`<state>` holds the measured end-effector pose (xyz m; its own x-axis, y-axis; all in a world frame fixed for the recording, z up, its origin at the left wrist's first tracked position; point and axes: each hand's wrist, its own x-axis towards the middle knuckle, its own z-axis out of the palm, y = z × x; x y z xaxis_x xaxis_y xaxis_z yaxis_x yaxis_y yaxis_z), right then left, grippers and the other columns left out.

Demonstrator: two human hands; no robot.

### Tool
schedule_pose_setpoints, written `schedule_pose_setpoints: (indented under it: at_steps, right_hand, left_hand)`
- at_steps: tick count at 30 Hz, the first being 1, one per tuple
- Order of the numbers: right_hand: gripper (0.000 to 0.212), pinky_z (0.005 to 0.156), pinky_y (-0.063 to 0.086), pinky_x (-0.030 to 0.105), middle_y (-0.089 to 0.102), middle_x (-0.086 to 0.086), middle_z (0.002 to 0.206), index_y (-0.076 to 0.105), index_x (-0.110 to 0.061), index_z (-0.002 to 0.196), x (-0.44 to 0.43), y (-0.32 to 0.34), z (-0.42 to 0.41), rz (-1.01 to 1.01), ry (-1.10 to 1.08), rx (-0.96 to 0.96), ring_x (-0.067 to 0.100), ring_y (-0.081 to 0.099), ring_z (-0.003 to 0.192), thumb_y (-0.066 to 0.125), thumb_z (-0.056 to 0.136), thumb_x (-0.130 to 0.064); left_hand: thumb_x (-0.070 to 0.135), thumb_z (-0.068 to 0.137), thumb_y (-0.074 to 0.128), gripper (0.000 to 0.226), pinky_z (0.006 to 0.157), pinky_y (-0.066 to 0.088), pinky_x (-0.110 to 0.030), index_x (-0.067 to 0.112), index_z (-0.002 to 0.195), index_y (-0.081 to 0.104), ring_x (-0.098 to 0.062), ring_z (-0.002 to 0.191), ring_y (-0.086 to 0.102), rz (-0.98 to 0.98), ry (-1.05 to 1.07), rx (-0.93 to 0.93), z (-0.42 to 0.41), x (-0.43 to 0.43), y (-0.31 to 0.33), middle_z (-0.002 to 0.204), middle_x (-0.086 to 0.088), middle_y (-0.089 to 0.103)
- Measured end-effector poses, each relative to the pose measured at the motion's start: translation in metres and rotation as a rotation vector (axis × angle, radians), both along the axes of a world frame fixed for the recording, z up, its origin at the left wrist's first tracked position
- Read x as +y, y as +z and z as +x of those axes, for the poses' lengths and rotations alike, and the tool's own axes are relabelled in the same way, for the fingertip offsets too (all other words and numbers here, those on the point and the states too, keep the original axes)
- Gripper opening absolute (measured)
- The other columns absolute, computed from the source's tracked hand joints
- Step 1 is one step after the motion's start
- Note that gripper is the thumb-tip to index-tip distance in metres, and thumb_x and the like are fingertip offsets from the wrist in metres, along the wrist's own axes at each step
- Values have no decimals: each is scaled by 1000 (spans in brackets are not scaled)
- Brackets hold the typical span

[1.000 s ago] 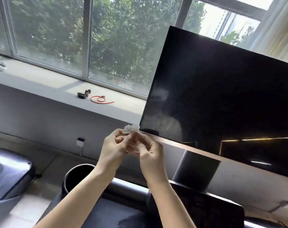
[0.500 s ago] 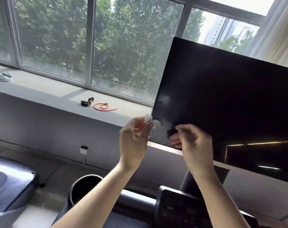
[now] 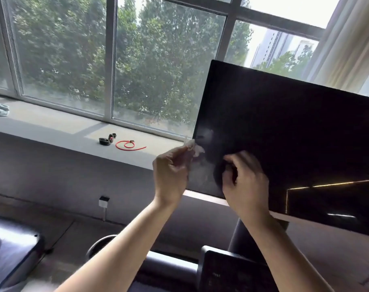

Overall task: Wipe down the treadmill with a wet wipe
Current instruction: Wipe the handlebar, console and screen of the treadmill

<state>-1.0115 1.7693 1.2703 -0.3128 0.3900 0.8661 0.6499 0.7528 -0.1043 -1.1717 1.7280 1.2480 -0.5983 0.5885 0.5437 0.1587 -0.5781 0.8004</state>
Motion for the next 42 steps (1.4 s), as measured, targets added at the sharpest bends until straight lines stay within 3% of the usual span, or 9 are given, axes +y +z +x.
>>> schedule_pose_setpoints:
  at_steps: [6, 11, 15, 19, 23, 29, 32, 36, 42]
  right_hand:
    - [33, 89, 53, 49, 63, 11, 121, 66, -6, 117, 33, 64, 12, 133, -88, -123, 31, 59, 113, 58, 87, -13]
    - [54, 119, 28, 53, 41, 15, 157, 43, -7, 148, 76, 149, 5, 121, -271, -218, 34, 36, 146, 55, 99, -26]
    - [52, 122, 22, 49, 51, 15, 149, 45, -6, 149, 96, 166, -2, 35, -285, -145, 35, 44, 140, 46, 105, -34]
    - [52, 122, 20, 50, 57, 14, 141, 50, -7, 145, 101, 165, 1, 44, -297, -143, 37, 49, 134, 40, 104, -39]
    - [52, 122, 20, 49, 60, 14, 139, 53, -8, 142, 100, 165, -2, 32, -288, -127, 36, 51, 132, 40, 103, -39]
    - [47, 122, 19, 41, 57, 8, 145, 51, -13, 147, 95, 172, 1, -38, -251, -135, 29, 46, 139, 43, 107, -36]
    - [46, 119, 22, 39, 56, 4, 146, 51, -16, 148, 91, 177, 4, -68, -235, -164, 28, 46, 138, 45, 107, -36]
    - [50, 118, 25, 39, 55, 4, 148, 49, -15, 150, 88, 182, 7, -78, -233, -213, 28, 45, 139, 50, 105, -39]
    - [51, 119, 24, 39, 55, 4, 148, 49, -14, 150, 86, 181, 7, -86, -236, -203, 28, 45, 139, 52, 104, -38]
  left_hand:
    - [7, 94, 73, 19, 87, 60, -36, 23, 97, 82, -14, 91, 77, -61, 18, -24, 10, -33, -46, 91, 9, 80]
    - [13, 97, 71, 15, 68, 50, -20, 16, 87, 83, 0, 67, 67, -26, -6, 43, 0, -9, 14, 69, 19, 72]
    - [6, 94, 73, 15, 88, 55, -24, 15, 85, 81, -4, 87, 75, 5, 21, 63, -11, 10, 50, 82, 12, 79]
    - [4, 92, 74, 18, 69, 51, -19, 19, 83, 70, -6, 69, 71, -58, -21, -36, 4, -21, 1, 74, 7, 76]
    - [5, 91, 74, 9, 74, 52, -22, 12, 87, 72, -15, 77, 75, -132, -49, -6, 5, -41, -36, 80, 0, 78]
    - [6, 91, 76, 15, 71, 56, -24, 6, 80, 66, -9, 79, 77, -65, -31, 71, -15, 7, 50, 78, 3, 79]
    - [3, 87, 78, 19, 88, 59, -35, 7, 77, 62, -17, 97, 77, -11, -41, -34, -21, 27, 76, 88, -6, 80]
    - [3, 88, 78, 16, 73, 54, -21, 7, 77, 66, -3, 75, 73, -24, -12, -89, -2, 7, 49, 74, 7, 77]
    - [3, 91, 76, 23, 70, 47, -31, 18, 73, 72, -7, 63, 66, -129, -87, -92, 6, -27, -1, 70, 2, 76]
